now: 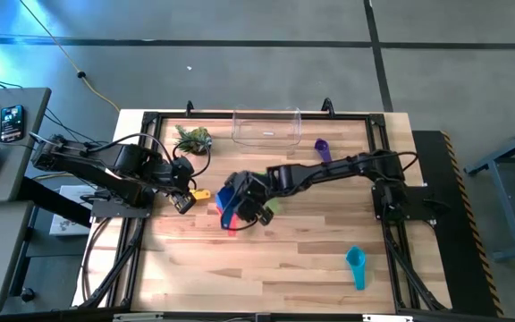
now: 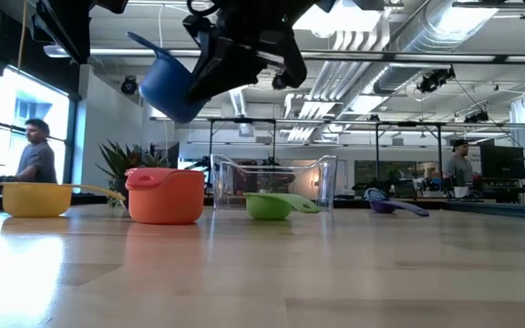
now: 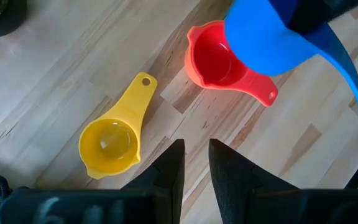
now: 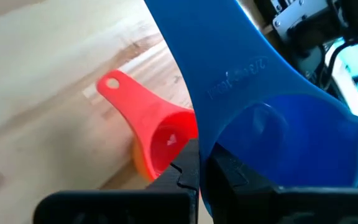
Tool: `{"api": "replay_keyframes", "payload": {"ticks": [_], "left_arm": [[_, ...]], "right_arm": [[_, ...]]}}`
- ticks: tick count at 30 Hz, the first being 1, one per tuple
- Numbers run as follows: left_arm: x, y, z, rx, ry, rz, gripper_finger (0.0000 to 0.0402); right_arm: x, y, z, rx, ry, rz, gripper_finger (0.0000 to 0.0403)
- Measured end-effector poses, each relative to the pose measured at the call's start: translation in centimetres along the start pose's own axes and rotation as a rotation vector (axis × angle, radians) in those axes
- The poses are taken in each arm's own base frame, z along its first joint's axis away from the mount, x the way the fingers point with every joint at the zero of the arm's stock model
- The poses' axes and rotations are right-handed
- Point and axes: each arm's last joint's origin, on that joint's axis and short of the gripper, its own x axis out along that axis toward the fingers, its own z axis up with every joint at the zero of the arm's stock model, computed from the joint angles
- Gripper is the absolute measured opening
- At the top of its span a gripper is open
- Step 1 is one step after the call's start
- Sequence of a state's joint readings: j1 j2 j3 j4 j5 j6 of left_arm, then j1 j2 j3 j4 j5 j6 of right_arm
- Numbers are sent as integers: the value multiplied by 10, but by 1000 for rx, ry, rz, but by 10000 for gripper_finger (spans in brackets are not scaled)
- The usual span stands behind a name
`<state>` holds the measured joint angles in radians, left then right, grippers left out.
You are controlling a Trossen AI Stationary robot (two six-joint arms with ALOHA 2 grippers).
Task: Nest measuring cups in basket
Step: Stack the blue measuring cup on top of the red measuring cup
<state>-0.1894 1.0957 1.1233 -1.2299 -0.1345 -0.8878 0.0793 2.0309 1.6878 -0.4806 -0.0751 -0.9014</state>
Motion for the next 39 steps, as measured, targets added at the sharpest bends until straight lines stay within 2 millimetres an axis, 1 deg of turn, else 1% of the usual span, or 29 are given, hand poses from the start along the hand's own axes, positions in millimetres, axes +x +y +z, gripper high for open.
{"api": "replay_keyframes", "payload": {"ticks": [4,8,13,27,30,39], "left_arm": [[0,0,0,-17,0,0,62],[0,0,0,-41,0,0,62],[0,0,0,-54,-2,-1,62],[3,-3,2,-102,3,2,62],[3,-3,2,-105,4,4,62],[4,-3,2,-106,6,6,62]], "right_arm": [[5,-4,-8,-60,1,5,0],[13,-5,-15,-94,-18,25,0],[20,-4,-17,-149,-15,33,0],[45,4,-33,-182,31,88,0],[49,9,-37,-183,64,126,0],[50,9,-37,-181,77,116,0]]}}
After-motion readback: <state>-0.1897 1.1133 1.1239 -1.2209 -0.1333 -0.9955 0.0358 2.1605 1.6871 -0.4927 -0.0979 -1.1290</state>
